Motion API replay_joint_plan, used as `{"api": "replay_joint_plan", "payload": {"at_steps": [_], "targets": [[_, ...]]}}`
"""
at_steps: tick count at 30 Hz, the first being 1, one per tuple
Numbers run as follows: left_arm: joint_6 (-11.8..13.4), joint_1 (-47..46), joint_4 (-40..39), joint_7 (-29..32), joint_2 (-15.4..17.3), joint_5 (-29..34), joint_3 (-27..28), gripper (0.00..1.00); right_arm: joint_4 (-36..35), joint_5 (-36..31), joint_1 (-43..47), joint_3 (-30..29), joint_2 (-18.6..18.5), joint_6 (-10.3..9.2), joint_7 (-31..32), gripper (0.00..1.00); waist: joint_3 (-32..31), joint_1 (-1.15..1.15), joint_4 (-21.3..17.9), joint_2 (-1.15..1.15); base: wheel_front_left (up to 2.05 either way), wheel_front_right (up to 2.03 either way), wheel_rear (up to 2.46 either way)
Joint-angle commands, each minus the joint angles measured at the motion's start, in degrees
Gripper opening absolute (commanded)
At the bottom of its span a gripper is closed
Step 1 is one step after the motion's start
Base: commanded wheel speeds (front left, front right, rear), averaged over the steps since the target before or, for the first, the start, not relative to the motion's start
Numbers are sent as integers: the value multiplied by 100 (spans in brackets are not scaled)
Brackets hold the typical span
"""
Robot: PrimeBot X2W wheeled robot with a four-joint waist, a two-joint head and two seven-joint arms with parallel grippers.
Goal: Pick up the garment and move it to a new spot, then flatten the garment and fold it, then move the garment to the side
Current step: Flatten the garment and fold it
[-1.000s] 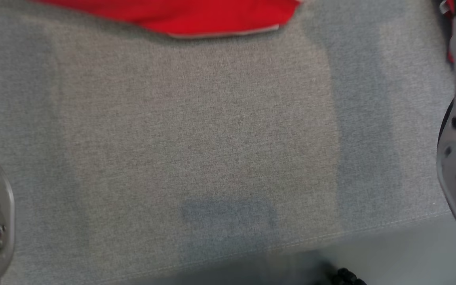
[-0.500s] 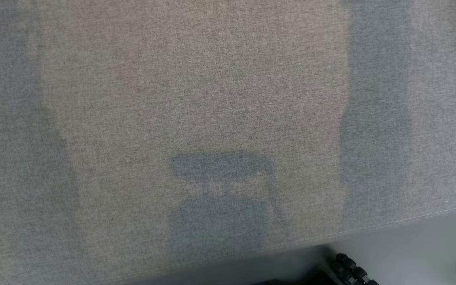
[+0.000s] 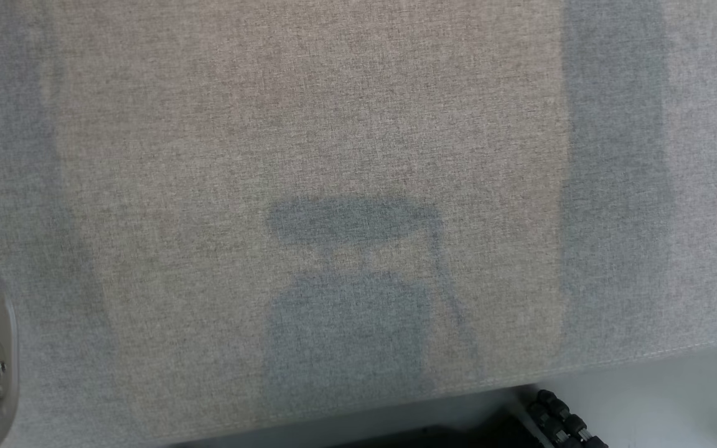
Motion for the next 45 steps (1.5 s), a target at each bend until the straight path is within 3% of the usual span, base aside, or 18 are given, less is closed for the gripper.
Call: {"api": "replay_joint_plan", "payload": {"at_steps": [1,12,16,23,28,35,39,45], "targets": [[-26,282,-108,-49,67,-97,-61,0,53,128,210,125,-113,-7,9,0,-24,0,16,0,0,0,0],[-27,2351,-877,-14,282,-639,-205,0,-574,1235,1752,765,-779,-7,872,0,-681,0,138,0,0,0,0],[30,3260,-1060,185,323,-663,-300,0,-960,1244,2641,634,-988,-7,1627,0,-1114,0,171,0,0,0,0],[313,4696,-1427,440,116,-876,-345,0,-2118,980,4195,280,-1107,-9,2813,0,-1794,0,178,0,0,0,0],[491,5476,-1589,407,22,-818,-400,0,-2824,770,5307,-106,-889,-10,3595,0,-2240,0,152,0,0,0,0],[697,6372,-1495,324,198,-111,-788,0,-3440,834,6977,-399,-493,-10,4382,0,-2847,0,139,0,0,0,0],[949,6830,-1411,308,284,221,-957,0,-3691,938,7723,-436,-388,-10,4894,0,-3066,0,144,0,0,0,0],[1326,7493,-1399,195,95,180,-881,0,-4101,1233,8583,-575,-197,-10,5527,0,-3250,0,209,0,0,0,0]]}}
